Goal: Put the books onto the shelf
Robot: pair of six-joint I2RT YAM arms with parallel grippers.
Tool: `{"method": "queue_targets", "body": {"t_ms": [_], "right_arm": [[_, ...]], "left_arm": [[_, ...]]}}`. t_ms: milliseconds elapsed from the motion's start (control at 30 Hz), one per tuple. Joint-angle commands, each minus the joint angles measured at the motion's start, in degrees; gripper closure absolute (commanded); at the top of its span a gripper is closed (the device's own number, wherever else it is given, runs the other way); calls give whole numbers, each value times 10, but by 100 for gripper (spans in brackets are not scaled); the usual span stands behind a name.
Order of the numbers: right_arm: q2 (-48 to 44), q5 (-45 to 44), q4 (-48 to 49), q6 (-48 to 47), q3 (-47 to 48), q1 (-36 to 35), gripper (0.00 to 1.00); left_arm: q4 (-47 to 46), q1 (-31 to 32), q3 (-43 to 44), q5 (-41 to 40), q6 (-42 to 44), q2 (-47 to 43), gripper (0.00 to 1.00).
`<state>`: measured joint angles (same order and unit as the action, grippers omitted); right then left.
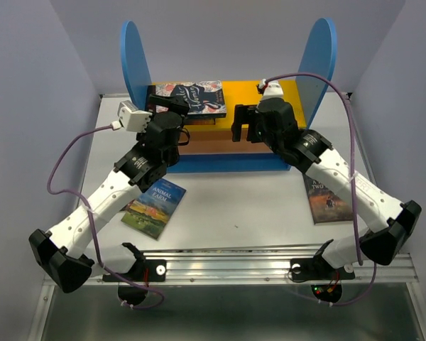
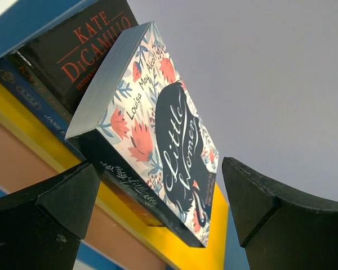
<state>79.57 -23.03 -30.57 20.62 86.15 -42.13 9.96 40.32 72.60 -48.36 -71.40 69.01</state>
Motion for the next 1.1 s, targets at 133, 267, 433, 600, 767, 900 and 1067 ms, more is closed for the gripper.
{"method": "queue_targets", "body": {"t_ms": [133,267,433,600,767,900,1067], "right_arm": [[58,20,26,-76,90,50,0],[62,53,29,-116,105,71,0],[77,126,44,-167,126,76,0],[110,191,44,-186,154,76,0],[128,221,44,-188,174,76,0],[138,264,47,-182,186,76,0],[149,288,50,-176,198,76,0]], "left_arm": [[30,-8,-3,4,56,-61,1],[29,-25,-4,28,75,-61,1],[13,-38,3,64,86,-49,1],[3,-40,4,74,89,-48,1],[1,-42,6,73,88,-44,1],[-1,-41,3,71,86,-48,1],[-6,-42,-3,65,85,-50,1]]}}
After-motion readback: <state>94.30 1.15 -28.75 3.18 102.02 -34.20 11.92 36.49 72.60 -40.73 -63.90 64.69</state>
